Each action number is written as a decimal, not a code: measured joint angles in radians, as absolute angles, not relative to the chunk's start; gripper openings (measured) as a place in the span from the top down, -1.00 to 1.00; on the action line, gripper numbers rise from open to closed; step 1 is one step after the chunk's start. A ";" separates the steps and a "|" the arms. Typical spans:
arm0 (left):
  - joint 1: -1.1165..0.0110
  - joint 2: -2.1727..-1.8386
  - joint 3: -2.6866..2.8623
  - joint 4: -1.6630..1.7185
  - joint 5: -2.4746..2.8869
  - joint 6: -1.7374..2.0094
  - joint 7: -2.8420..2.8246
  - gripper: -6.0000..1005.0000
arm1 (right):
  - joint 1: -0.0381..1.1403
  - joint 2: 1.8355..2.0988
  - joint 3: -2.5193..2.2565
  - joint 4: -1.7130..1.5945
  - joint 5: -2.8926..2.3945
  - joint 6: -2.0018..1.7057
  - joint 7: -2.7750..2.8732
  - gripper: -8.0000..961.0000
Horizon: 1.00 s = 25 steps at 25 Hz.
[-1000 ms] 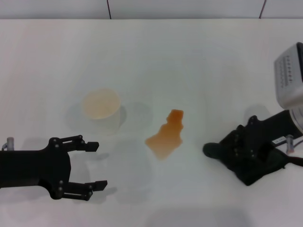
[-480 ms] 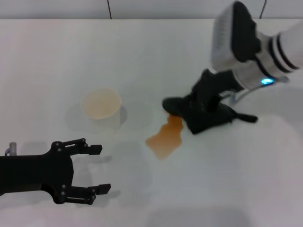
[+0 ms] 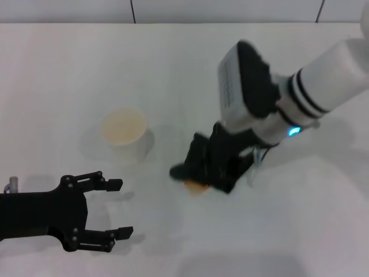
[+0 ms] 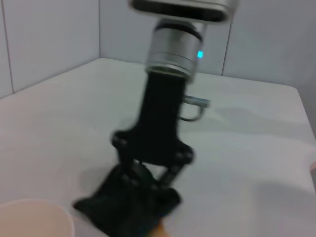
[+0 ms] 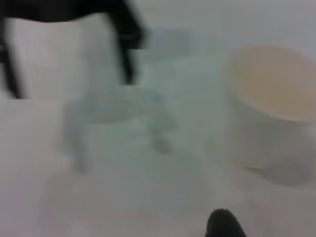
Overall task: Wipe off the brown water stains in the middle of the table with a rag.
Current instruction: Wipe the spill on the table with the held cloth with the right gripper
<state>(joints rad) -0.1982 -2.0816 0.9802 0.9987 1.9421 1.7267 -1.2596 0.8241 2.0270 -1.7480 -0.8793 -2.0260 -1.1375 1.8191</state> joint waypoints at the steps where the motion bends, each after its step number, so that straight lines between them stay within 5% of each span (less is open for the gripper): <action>1: -0.198 -2.081 0.980 0.999 1.942 1.727 -1.259 -0.78 | 0.820 2.027 -1.777 -0.895 -2.016 -1.148 1.830 0.84; 25: -0.207 -2.080 0.975 1.002 1.938 1.720 -1.246 -0.78 | 0.803 2.025 -1.801 -0.890 -2.086 -1.028 1.827 0.84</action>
